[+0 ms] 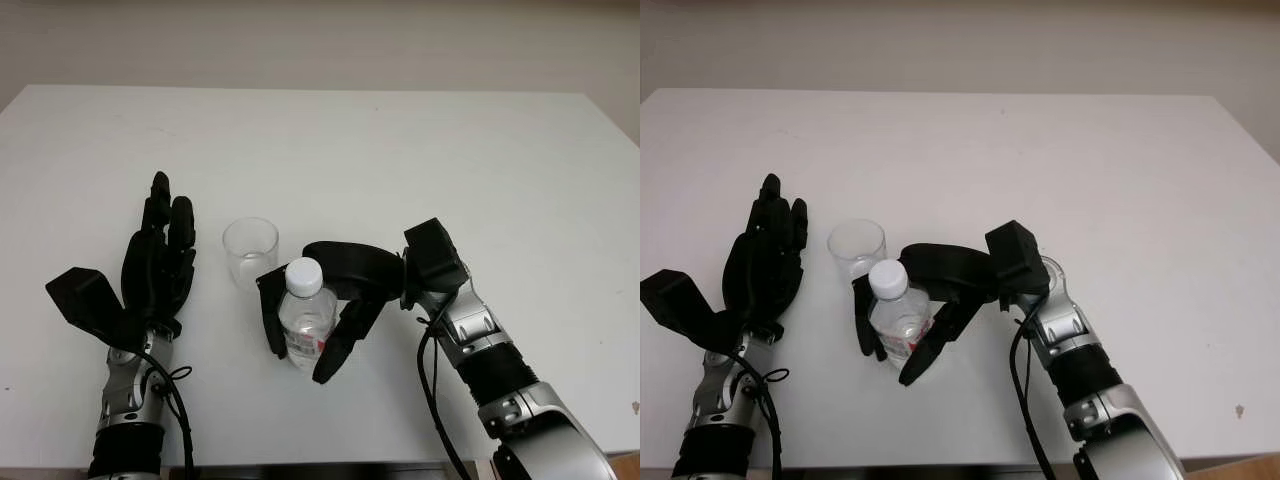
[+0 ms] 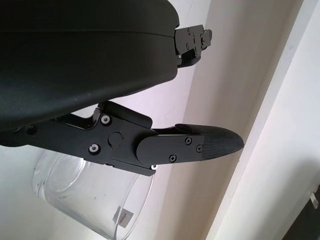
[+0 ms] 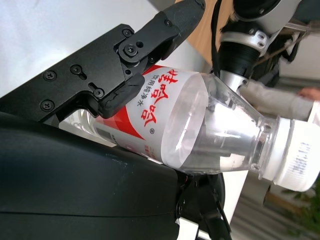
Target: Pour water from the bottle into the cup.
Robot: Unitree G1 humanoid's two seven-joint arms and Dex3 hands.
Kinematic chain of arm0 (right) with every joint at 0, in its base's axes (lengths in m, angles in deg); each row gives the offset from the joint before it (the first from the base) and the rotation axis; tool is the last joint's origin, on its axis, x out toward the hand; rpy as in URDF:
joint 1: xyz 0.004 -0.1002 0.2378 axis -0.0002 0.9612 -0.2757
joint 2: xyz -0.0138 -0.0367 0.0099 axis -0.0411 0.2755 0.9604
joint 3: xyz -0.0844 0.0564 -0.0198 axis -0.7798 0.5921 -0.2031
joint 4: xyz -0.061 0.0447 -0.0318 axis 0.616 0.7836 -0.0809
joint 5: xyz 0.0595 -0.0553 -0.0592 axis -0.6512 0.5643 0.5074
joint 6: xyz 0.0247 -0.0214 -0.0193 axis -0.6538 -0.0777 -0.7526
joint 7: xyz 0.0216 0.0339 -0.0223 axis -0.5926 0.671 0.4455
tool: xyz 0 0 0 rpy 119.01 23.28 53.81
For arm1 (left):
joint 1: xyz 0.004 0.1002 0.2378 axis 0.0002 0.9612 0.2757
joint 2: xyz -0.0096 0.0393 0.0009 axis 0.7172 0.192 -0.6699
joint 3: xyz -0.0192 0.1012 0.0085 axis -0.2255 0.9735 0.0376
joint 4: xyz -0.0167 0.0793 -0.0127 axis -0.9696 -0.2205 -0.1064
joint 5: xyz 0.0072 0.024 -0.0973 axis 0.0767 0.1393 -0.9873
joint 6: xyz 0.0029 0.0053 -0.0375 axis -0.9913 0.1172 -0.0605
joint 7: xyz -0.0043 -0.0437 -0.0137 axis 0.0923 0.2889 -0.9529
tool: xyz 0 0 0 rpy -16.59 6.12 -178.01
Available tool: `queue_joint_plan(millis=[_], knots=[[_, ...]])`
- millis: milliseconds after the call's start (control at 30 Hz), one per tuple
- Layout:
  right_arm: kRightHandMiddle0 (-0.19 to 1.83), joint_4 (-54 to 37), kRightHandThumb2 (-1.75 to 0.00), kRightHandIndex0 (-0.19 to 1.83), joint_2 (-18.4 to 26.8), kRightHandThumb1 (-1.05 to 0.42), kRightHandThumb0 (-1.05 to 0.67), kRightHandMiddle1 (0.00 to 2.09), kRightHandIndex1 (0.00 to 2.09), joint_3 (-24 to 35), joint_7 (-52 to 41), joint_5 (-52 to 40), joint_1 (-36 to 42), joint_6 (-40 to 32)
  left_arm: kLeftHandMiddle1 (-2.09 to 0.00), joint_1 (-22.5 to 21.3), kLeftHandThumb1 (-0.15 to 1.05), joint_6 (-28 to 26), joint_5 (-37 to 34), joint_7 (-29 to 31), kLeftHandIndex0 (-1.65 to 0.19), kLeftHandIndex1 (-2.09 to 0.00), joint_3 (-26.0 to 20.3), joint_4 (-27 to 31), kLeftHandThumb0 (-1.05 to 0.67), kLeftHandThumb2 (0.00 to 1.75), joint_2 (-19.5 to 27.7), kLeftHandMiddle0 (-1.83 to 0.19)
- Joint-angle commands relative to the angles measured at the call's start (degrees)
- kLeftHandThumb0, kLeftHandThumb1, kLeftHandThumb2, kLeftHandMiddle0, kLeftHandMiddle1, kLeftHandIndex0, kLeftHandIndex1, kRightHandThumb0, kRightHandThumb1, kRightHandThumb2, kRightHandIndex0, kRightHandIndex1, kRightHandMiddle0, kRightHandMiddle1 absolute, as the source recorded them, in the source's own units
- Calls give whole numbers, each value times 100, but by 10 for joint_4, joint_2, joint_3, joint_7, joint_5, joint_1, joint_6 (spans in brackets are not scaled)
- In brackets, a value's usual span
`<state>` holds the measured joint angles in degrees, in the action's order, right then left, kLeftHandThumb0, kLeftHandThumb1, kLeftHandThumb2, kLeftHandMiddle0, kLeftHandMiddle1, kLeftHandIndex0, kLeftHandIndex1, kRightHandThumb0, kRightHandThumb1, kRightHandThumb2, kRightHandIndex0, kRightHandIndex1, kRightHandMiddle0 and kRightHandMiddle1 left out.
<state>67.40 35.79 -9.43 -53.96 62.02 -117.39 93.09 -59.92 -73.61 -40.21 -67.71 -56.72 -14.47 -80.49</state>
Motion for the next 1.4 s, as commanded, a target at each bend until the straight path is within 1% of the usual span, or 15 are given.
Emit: queue_joint_plan(millis=[0,133,267,400,433,500,567,600,667,833,967,1033,1133,1233,1367], knots=[[117,-29,-6,133,5,-83,-41,208,208,-3,15,5,18,23,-5,0,105,-4,2,-1,13,-5,0,13,-72,38,1,11],[133,-57,-9,142,12,-92,-33,209,209,-6,29,6,41,37,-5,1,105,-6,-1,0,13,-5,-2,16,-71,38,0,12],[145,-68,-11,152,10,-98,-25,209,209,-1,45,-2,53,24,-5,2,105,-7,0,2,14,-5,-1,15,-71,39,0,13],[158,-74,-18,163,8,-98,-21,209,209,5,66,-7,55,6,-5,5,105,-8,1,0,14,-5,-1,18,-71,39,1,13],[161,-75,-29,165,7,-92,-19,209,209,9,71,-14,54,-8,-5,5,105,-9,-1,1,15,-5,-2,18,-71,40,1,14],[165,-74,-63,167,5,-74,-17,209,209,21,80,-29,47,-30,-5,6,105,-13,-4,2,15,-5,-3,20,-70,40,0,14],[169,-66,-78,169,0,-68,-16,209,209,39,90,-50,37,-45,-5,6,105,-15,-3,0,15,-5,-3,21,-70,40,0,14],[170,-64,-77,168,-2,-70,-18,209,209,50,101,-58,31,-59,-5,6,105,-14,-1,-2,15,-5,-3,21,-70,39,0,14],[173,-49,-65,171,-8,-79,-21,209,209,74,126,-72,18,-65,-6,6,105,-13,0,-2,14,-5,-3,20,-71,39,0,13],[183,10,-45,183,-22,-94,-24,209,209,131,197,-84,-30,-44,-5,4,105,-13,-1,3,14,-5,-3,19,-70,40,2,13],[183,72,-48,183,-20,-95,-20,209,209,160,235,-78,-75,-27,-5,3,105,-13,-2,6,15,-5,-3,17,-70,41,3,13],[183,107,-50,182,-15,-94,-19,209,209,167,254,-64,-95,-4,-5,2,105,-14,-3,5,15,-5,-4,15,-70,41,3,13],[170,149,-42,170,-8,-96,-17,209,209,173,283,-44,-123,10,-5,2,105,-14,-2,3,14,-5,-5,14,-70,39,2,13],[168,187,-38,166,-2,-100,-13,209,209,172,315,-17,-147,32,-6,2,105,-13,0,3,14,-6,-4,14,-70,40,3,12],[173,259,-31,165,15,-103,-12,209,209,149,386,65,-182,119,-5,1,105,-14,0,3,14,-5,-4,14,-70,41,3,12]])
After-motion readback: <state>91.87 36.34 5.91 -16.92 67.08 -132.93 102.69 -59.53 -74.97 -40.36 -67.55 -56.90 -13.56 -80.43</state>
